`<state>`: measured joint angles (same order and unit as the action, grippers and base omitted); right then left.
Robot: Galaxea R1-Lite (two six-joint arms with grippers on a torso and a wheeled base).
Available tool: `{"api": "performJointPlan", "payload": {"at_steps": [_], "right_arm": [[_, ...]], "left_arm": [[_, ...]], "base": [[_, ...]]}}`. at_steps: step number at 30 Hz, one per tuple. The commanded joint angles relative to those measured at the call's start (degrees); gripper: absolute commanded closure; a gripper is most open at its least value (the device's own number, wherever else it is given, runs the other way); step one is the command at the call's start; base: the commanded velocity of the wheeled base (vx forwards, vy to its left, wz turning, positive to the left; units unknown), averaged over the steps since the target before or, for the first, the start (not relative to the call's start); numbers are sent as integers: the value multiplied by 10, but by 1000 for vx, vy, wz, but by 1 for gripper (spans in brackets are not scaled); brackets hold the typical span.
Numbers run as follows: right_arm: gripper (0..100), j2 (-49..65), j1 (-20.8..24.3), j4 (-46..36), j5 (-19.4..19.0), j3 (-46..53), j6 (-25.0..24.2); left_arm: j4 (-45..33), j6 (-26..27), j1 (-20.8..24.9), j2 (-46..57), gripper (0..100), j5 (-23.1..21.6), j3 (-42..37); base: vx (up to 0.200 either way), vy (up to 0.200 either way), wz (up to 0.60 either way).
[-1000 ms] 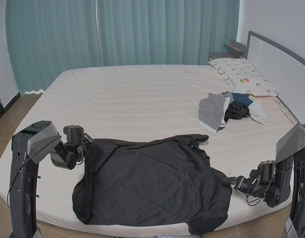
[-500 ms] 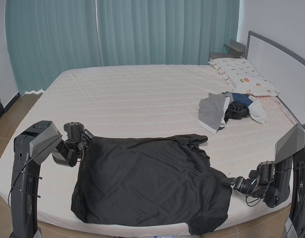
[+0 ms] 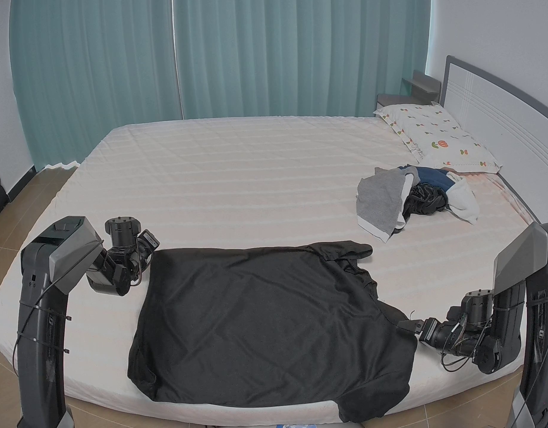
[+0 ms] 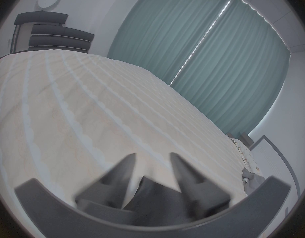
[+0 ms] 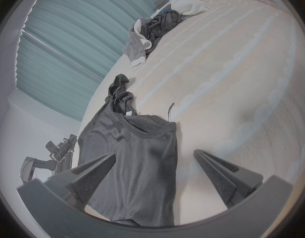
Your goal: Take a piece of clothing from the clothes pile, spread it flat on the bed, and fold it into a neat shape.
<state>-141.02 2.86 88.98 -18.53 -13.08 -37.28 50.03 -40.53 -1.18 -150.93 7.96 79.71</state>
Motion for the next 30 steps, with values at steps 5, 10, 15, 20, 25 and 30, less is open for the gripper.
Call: {"api": "performJointPlan", "payload": {"at_steps": [5, 10, 15, 20, 25, 30], "right_arm": [[0, -1, 0, 6, 0, 1, 0], [0, 0, 0, 6, 0, 2, 0], [0, 0, 0, 6, -1, 2, -1], [0, 0, 0, 6, -1, 2, 0], [0, 0, 0, 6, -1, 2, -2], [0, 0, -1, 7, -3, 6, -1]], "left_arm": [[1, -5, -25, -8, 0, -1, -7], [-1, -39, -29, 44, 0, -4, -63], [13, -70, -27, 139, 0, -85, -223], [26, -84, -16, 223, 0, -146, -381], [27, -89, 6, 259, 0, -149, -493], [50, -93, 9, 254, 0, -148, -514]], "base": [[0, 0, 0], [0, 0, 0], [0, 0, 0], [0, 0, 0], [0, 0, 0], [0, 0, 0]]}}
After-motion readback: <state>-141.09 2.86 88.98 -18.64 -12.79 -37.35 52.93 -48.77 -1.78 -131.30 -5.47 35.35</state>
